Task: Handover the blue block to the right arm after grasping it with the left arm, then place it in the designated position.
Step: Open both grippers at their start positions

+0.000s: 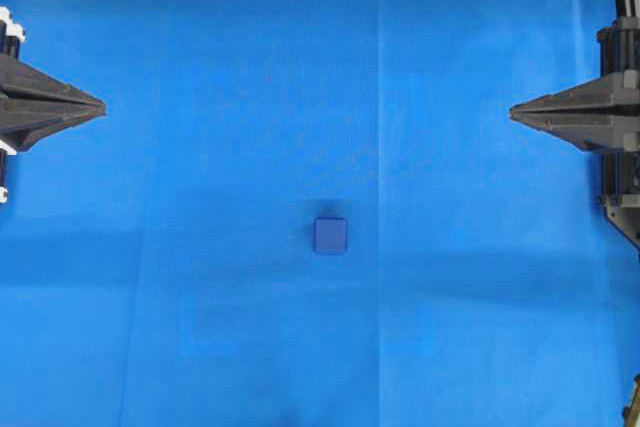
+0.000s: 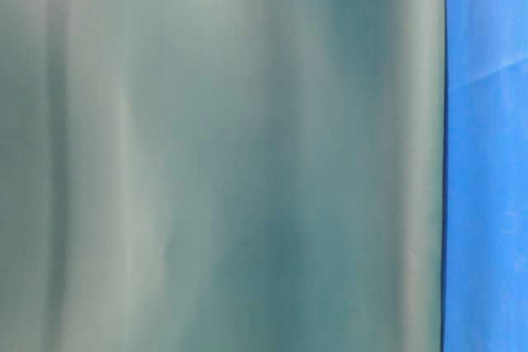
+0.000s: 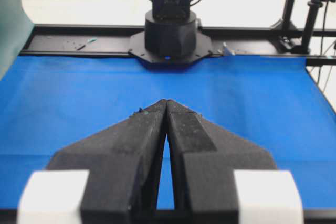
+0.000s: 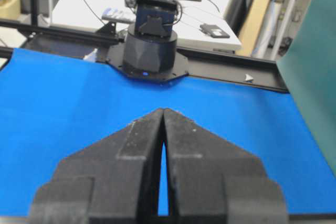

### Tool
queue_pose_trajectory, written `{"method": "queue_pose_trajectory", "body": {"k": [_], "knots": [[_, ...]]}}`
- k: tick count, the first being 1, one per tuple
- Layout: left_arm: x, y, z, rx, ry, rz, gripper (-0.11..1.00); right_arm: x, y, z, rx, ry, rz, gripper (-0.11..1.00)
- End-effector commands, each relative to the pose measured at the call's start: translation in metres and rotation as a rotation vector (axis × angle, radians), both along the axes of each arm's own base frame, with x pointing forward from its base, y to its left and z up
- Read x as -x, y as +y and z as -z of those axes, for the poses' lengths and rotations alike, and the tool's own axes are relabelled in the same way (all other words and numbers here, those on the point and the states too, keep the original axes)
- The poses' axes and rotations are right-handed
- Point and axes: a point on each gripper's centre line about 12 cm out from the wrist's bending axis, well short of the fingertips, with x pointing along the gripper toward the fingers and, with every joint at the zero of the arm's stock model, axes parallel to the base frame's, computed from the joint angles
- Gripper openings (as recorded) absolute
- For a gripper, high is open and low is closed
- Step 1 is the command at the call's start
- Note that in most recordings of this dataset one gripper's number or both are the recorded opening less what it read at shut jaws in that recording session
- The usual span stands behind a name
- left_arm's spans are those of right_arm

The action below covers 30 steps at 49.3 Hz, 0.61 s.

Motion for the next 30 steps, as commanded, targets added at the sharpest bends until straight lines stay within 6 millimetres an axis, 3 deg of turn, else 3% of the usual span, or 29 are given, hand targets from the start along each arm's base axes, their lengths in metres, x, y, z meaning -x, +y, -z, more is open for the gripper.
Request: {"method": "queue_pose_trajectory", "body": {"k": [1,30], "knots": [[-0.0018,-0.0011,-0.0071,-0.011,-0.014,0.006,0.00,-0.0036,0.0003,-0.0055,0.000,-0.008,-0.002,0.01],[-0.0015,-0.0011,-0.0054,-0.012,-0.006,0.005,0.00,-0.0094,-0.0006,-0.0119,0.003,0.054,0.003,-0.02]]}}
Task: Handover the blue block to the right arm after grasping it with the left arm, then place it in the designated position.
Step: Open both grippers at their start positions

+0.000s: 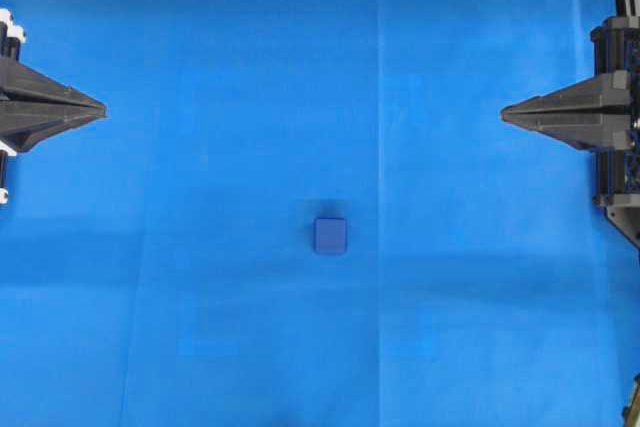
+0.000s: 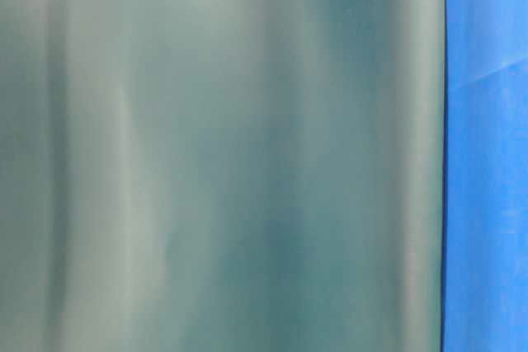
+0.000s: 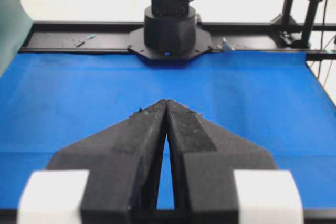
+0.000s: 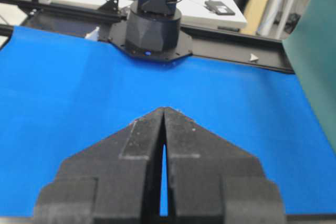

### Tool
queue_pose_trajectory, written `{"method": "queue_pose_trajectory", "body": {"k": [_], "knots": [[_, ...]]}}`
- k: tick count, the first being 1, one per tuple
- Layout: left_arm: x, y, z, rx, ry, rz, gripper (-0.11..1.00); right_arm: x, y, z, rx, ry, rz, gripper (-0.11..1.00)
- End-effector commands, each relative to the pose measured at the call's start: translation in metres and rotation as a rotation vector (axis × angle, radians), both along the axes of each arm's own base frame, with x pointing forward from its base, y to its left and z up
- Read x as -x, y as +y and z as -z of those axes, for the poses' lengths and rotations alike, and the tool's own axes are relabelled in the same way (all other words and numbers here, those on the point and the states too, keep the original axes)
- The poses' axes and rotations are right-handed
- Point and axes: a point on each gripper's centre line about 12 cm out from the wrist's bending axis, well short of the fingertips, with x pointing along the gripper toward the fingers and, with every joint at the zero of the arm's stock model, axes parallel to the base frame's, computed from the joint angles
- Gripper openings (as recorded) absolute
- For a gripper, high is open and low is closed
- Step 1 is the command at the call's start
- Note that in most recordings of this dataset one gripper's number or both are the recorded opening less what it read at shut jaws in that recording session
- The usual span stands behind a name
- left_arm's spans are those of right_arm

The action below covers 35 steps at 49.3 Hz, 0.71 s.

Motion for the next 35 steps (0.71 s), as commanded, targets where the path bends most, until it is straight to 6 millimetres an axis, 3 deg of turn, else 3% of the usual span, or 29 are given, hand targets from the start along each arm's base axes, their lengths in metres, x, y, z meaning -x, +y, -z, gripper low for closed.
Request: {"method": "queue_pose_trajectory", "body": {"k": [1,6,9,18,22,26,35], "knots": [[-0.0013,-0.0007,-0.0062,-0.004,-0.017,0.004,0.00,-0.0026,-0.0006,-0.0094,0.000,-0.020,0.003,-0.02],[-0.0013,-0.0007,-0.0066,-0.004,-0.020,0.004,0.03,-0.0029,-0.0010,-0.0089,-0.003,-0.017,0.005,0.01],[-0.0012,-0.0007,-0.0070,-0.003,-0.023,0.004,0.16,-0.0032,-0.0017,-0.0086,-0.008,-0.015,0.008,0.11],[-0.0004,-0.0007,-0.0081,0.008,-0.029,0.005,0.70,-0.0039,-0.0046,-0.0074,-0.024,-0.010,0.022,0.61],[0.0003,-0.0010,-0.0086,0.009,-0.031,0.006,0.87,-0.0042,-0.0066,-0.0071,-0.026,-0.008,0.031,0.84],[0.0003,-0.0013,-0.0084,0.009,-0.029,0.008,0.93,-0.0042,-0.0079,-0.0077,-0.026,-0.010,0.038,0.97],[0.0003,-0.0025,-0.0079,0.011,-0.024,0.014,0.93,-0.0042,-0.0082,-0.0077,-0.029,-0.010,0.039,0.98]]}}
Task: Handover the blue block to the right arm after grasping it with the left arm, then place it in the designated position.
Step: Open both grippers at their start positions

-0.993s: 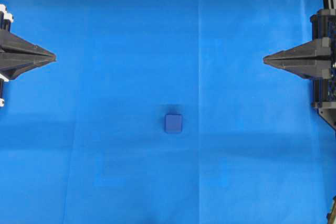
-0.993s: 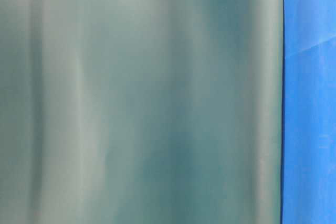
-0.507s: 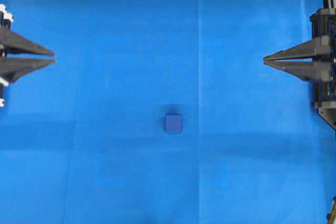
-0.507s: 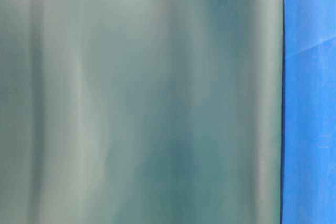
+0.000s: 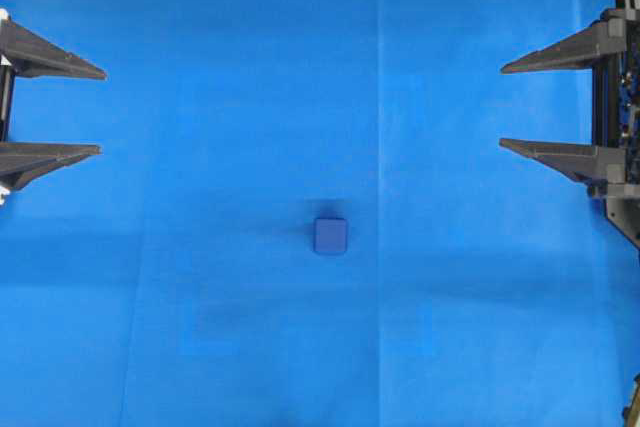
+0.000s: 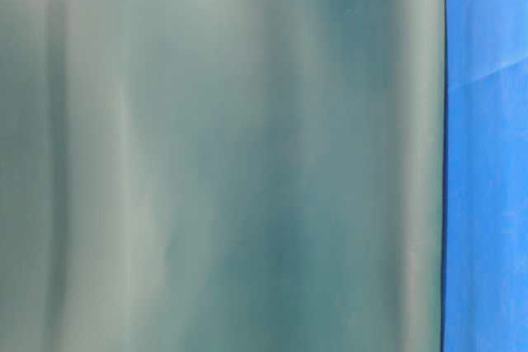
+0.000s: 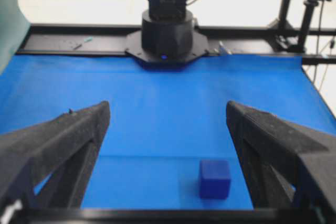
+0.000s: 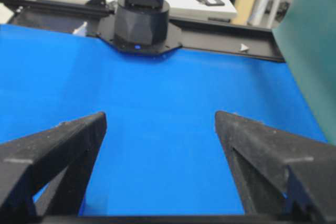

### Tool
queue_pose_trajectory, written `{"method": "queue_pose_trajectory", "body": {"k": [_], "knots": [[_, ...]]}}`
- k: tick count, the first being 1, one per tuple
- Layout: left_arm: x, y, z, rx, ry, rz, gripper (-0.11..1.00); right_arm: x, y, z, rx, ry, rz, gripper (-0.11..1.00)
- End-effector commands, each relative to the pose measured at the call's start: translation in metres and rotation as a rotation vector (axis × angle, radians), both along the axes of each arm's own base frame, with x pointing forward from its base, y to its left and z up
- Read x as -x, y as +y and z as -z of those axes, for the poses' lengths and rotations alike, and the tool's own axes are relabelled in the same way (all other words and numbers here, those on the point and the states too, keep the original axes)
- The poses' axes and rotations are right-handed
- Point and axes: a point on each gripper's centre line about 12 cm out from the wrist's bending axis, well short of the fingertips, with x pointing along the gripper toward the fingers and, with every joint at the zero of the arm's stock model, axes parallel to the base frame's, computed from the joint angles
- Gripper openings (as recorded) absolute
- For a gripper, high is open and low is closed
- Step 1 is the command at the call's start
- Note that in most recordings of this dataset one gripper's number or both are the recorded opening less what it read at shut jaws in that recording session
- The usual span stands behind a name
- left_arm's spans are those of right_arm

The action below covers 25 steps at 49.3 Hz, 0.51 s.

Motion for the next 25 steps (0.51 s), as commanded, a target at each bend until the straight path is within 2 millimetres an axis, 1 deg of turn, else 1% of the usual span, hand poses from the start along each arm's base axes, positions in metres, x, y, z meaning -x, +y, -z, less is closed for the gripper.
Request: {"method": "queue_pose_trajectory", "body": {"k": [1,25], "knots": [[-0.0013,-0.0007,-0.0067,-0.001,-0.017,0.003,0.93,-0.0025,-0.0008,-0.0105,-0.004,-0.025,0.004,0.98],[-0.0009,-0.0107,-0.0061,0.001,-0.015,0.054,0.93,-0.0028,-0.0008,-0.0108,-0.004,-0.025,0.004,0.98]]}}
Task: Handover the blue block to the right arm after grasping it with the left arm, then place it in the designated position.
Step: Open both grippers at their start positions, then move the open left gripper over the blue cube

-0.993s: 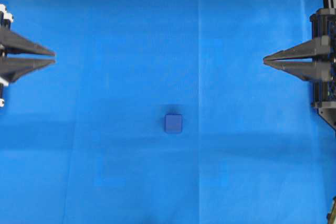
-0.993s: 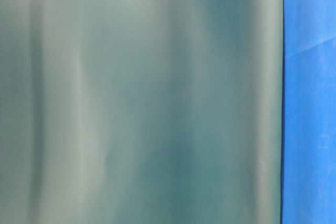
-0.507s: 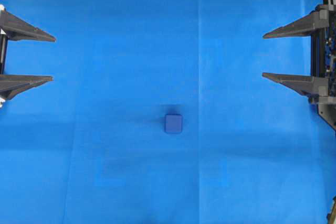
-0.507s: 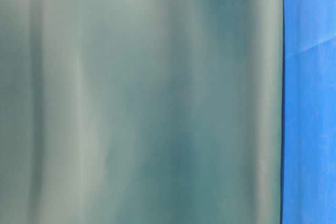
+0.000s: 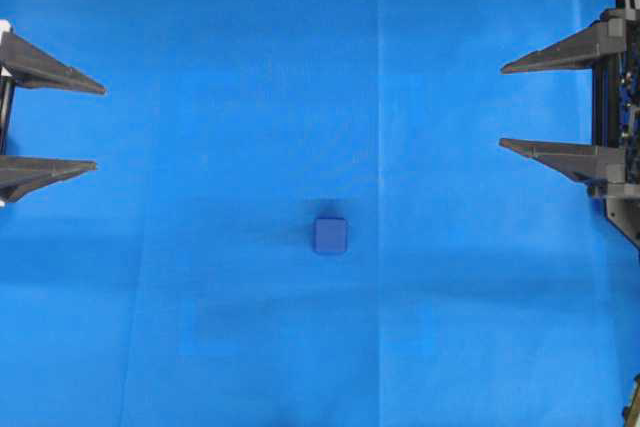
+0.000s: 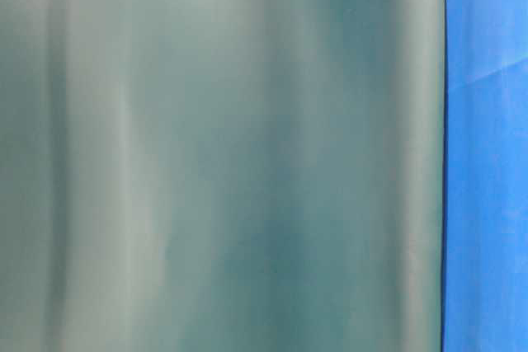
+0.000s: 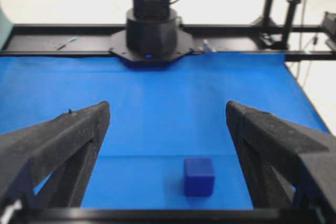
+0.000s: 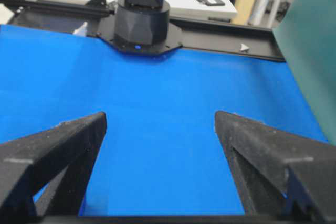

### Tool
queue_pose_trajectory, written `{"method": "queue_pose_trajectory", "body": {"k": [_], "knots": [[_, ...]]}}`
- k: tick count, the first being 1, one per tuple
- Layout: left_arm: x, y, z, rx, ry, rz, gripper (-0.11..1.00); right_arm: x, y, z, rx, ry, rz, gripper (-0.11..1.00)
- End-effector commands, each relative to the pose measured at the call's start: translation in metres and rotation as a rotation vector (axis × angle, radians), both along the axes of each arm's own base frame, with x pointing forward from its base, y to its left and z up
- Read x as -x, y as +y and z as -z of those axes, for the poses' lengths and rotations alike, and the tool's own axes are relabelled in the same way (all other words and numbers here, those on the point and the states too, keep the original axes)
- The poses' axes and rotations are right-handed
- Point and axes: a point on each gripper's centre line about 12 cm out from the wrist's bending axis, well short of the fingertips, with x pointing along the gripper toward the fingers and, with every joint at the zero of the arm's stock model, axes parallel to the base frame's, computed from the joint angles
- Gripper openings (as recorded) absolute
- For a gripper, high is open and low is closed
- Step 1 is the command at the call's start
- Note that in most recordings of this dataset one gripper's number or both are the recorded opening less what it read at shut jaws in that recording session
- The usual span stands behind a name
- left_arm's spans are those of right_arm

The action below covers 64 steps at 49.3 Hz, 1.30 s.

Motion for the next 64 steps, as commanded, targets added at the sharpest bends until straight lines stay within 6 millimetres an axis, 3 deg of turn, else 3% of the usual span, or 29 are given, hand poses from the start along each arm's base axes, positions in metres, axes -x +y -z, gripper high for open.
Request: {"method": "queue_pose_trajectory", "body": {"k": [1,14,28,64], "knots": [[-0.001,-0.001,-0.006,-0.002,-0.015,0.005,0.93,-0.003,0.000,-0.011,-0.002,-0.026,0.002,0.98],[-0.018,-0.003,0.001,-0.002,-0.019,0.009,0.93,-0.005,-0.001,-0.010,-0.002,-0.020,0.002,0.98],[-0.059,-0.010,0.006,-0.004,0.026,0.028,0.93,-0.008,-0.001,-0.007,-0.003,-0.006,0.002,0.98],[-0.218,-0.037,0.005,-0.019,0.172,0.061,0.93,-0.010,-0.001,-0.002,-0.004,0.015,0.002,0.98]]}}
